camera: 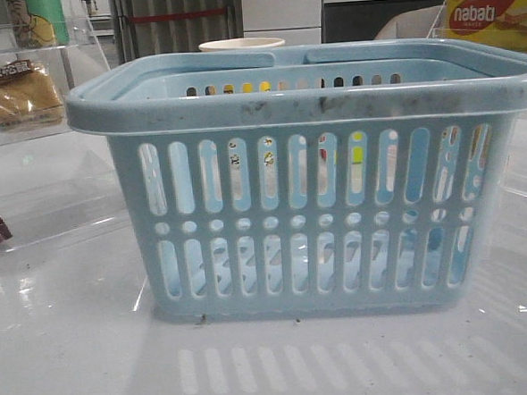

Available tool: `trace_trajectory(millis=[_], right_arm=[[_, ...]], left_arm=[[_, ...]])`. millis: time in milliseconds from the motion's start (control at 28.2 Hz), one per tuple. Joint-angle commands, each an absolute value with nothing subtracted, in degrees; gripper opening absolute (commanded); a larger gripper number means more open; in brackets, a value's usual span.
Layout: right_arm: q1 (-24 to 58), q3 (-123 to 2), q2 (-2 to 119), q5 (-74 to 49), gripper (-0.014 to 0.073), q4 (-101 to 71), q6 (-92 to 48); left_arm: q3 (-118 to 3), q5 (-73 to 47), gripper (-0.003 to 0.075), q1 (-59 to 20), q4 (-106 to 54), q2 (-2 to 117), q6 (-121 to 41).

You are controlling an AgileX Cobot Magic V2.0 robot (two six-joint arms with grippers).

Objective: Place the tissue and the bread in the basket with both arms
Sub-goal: 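Close the right gripper on the black box and lift it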

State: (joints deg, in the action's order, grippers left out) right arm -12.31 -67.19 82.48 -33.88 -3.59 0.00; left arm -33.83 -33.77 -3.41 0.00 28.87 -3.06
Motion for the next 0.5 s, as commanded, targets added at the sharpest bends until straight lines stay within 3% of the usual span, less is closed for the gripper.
trace_trajectory(millis=[0, 460], right_arm=[[-12.67, -73.48, 85.49, -30.52, 0.0593, -2.79, 0.00], [-12.67, -83.67, 100.49, -27.68, 0.0591, 0.00, 0.00]], left_arm=[[-35.58, -29.08, 0.0380, -3.83, -0.31, 29.55, -2.77], [-35.58, -29.08, 0.0380, -3.83, -0.31, 29.55, -2.77]])
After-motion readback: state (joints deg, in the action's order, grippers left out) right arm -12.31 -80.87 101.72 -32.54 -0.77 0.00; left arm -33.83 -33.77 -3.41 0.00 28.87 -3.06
